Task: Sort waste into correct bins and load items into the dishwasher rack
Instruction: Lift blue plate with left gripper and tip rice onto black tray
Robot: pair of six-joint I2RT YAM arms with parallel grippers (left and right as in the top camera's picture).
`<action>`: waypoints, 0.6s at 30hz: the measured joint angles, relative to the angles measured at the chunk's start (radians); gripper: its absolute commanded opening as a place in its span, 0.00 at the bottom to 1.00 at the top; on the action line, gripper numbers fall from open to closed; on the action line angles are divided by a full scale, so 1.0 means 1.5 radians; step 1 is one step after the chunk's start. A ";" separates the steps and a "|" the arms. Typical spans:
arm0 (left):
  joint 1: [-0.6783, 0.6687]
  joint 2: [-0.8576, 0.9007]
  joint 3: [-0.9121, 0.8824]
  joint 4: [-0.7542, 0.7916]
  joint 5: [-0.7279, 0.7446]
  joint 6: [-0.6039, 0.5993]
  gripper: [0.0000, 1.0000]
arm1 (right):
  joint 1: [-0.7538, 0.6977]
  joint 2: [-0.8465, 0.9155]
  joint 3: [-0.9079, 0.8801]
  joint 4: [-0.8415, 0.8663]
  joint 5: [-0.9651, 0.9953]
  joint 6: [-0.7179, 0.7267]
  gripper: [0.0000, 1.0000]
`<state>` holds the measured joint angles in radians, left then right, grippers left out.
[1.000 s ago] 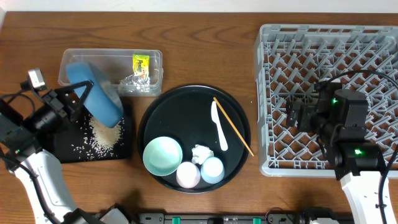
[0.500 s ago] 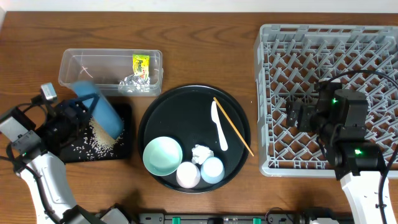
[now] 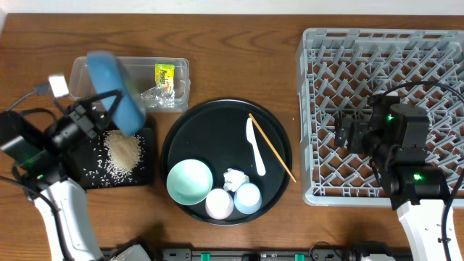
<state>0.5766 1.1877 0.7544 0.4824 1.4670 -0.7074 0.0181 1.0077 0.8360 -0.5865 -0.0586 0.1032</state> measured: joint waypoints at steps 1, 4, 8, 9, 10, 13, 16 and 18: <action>-0.013 -0.005 0.000 0.025 -0.001 -0.024 0.06 | 0.000 0.000 0.000 0.000 0.000 0.000 0.99; -0.079 -0.015 0.000 0.076 -0.019 -0.106 0.06 | 0.000 0.000 0.000 0.000 0.001 0.000 0.99; -0.173 -0.012 0.000 0.075 -0.051 -0.156 0.06 | 0.000 0.000 0.000 0.000 0.002 0.000 0.99; -0.203 -0.010 0.000 0.075 -0.064 -0.161 0.06 | 0.000 0.000 0.000 0.000 0.002 0.000 0.99; -0.231 -0.007 0.000 0.075 -0.077 -0.165 0.06 | 0.000 0.000 0.000 0.000 0.002 0.000 0.99; -0.311 0.005 0.000 0.075 -0.112 -0.171 0.06 | 0.000 0.000 0.000 0.000 0.002 0.000 0.99; -0.365 0.023 0.000 0.051 -0.152 -0.166 0.06 | 0.000 0.000 0.000 -0.002 0.002 0.000 0.99; -0.384 0.037 0.000 0.018 -0.180 -0.157 0.06 | 0.000 0.000 0.000 -0.007 0.002 0.000 0.99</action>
<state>0.0010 1.2427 0.7544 0.5095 1.1969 -0.9436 0.0181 1.0080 0.8364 -0.5964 -0.0555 0.1036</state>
